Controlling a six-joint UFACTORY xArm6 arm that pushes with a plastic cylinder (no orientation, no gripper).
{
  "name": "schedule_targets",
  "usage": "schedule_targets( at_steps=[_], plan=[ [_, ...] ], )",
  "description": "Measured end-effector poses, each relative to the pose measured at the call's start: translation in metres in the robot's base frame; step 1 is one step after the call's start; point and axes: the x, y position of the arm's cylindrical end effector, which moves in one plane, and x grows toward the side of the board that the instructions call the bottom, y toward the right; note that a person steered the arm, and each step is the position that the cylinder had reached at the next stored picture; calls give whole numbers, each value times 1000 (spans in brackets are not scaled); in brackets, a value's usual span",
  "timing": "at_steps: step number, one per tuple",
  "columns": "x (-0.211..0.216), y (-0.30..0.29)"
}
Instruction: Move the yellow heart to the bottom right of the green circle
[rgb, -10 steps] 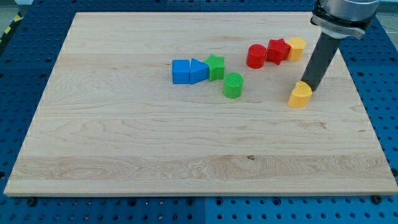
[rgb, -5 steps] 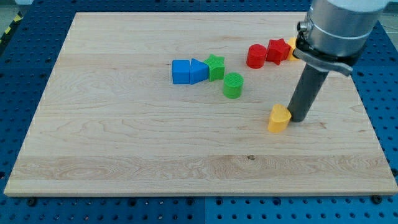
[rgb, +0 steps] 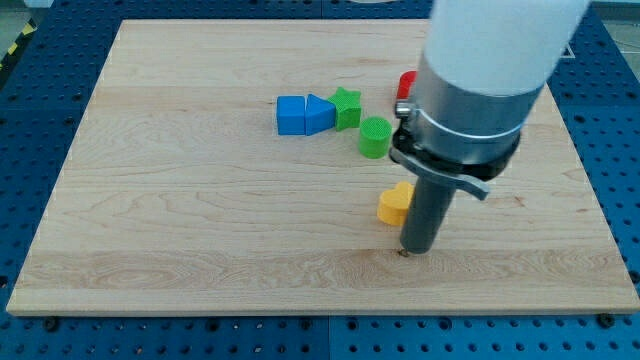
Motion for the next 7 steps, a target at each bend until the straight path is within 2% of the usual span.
schedule_targets(
  at_steps=[2, 7],
  plan=[
    [-1, -9],
    [0, 33]
  ],
)
